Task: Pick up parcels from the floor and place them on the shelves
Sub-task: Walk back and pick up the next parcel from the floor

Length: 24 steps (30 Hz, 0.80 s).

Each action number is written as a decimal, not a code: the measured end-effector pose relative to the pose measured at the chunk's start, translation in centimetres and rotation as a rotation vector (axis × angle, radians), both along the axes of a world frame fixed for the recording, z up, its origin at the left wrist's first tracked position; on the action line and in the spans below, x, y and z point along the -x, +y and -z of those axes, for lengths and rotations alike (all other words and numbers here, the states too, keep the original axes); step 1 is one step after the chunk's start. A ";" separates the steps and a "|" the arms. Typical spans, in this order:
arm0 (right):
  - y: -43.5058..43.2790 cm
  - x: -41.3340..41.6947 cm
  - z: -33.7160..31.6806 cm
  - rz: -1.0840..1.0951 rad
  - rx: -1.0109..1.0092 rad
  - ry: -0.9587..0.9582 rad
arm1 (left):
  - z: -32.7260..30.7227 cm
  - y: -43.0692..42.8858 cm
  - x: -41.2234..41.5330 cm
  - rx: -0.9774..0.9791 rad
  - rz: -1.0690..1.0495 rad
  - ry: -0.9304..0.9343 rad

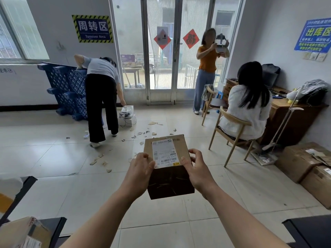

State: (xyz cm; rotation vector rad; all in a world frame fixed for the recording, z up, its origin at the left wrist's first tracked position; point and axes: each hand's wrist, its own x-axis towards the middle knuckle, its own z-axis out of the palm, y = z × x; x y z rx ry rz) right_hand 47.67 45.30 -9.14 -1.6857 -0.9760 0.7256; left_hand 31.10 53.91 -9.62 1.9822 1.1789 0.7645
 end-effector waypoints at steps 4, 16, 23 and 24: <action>-0.1 -0.2 0.1 -0.028 -0.016 -0.015 | 0.2 -0.2 0.1 0.013 -0.013 -0.048; 0.4 -0.3 1.0 -0.031 -0.014 -0.005 | -0.1 0.3 -0.2 0.039 -0.012 -0.040; 0.8 -0.5 0.5 0.003 0.001 0.041 | 0.0 0.3 0.2 -0.035 -0.013 -0.014; 0.8 -0.5 0.5 0.005 0.003 0.049 | -0.1 0.3 0.1 -0.045 -0.009 -0.012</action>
